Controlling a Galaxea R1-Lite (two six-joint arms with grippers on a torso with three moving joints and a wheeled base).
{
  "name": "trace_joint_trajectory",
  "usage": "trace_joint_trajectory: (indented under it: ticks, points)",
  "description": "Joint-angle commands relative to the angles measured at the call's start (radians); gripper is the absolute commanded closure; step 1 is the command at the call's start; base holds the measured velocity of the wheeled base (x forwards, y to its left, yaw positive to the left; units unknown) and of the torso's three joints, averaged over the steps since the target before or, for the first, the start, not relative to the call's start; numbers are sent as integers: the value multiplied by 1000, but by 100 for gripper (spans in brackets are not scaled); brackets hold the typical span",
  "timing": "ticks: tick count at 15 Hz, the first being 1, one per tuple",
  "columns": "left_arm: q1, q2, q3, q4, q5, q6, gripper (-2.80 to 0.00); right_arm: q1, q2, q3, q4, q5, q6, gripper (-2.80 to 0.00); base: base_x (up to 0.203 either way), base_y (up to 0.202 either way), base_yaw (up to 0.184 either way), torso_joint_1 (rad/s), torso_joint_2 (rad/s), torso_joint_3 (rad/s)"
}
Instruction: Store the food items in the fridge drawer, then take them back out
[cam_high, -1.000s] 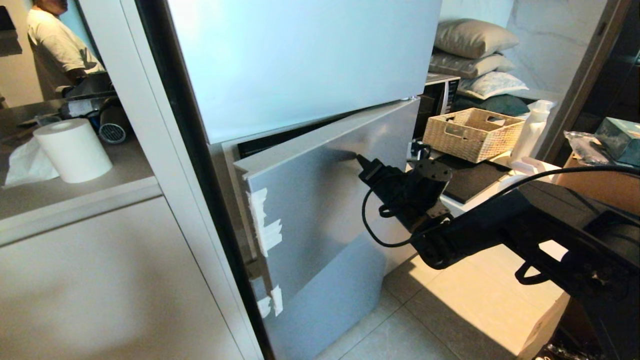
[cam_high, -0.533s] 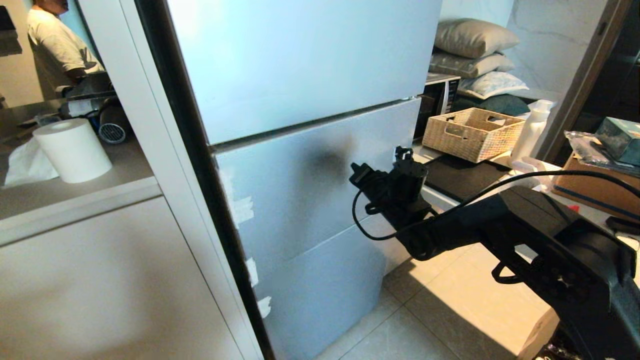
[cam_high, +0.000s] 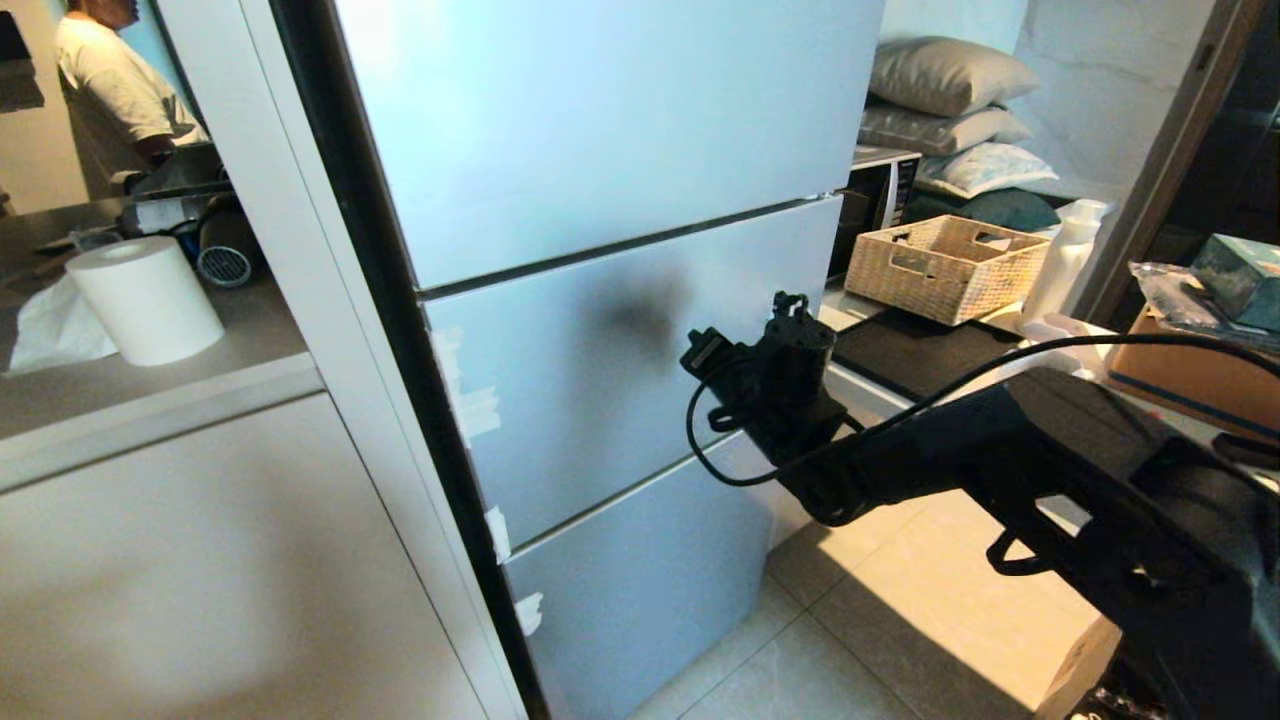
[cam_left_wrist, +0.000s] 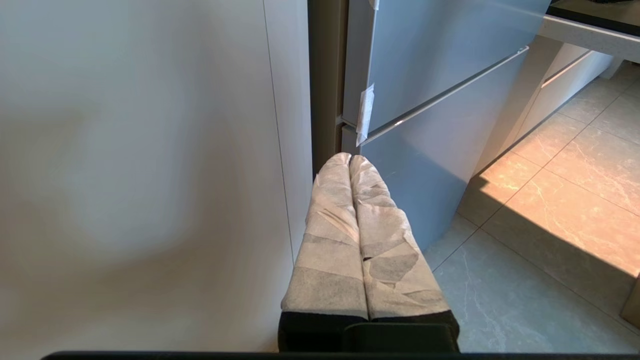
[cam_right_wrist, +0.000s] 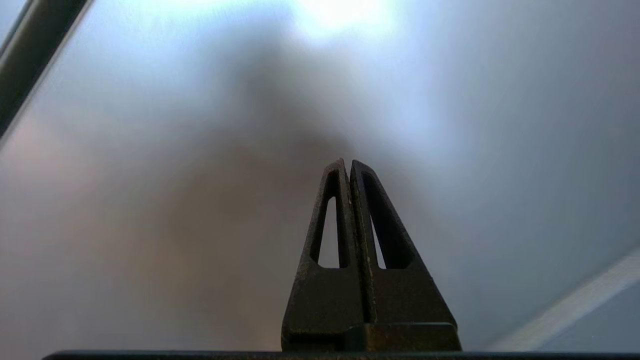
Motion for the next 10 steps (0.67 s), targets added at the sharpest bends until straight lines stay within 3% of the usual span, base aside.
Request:
trace_joint_trajectory:
  ticks: [1, 7, 10]
  points:
    - [0, 1, 2, 0, 0, 0, 0, 2, -214, 237, -6, 4, -55, 0, 0, 0, 0, 0, 0, 0]
    - [0, 1, 2, 0, 0, 0, 0, -51, -952, 969, 97, 34, -429, 0, 0, 0, 0, 0, 0, 0]
    - [0, 1, 2, 0, 0, 0, 0, -225, -1336, 1252, 225, 98, -544, 0, 0, 0, 0, 0, 0, 0]
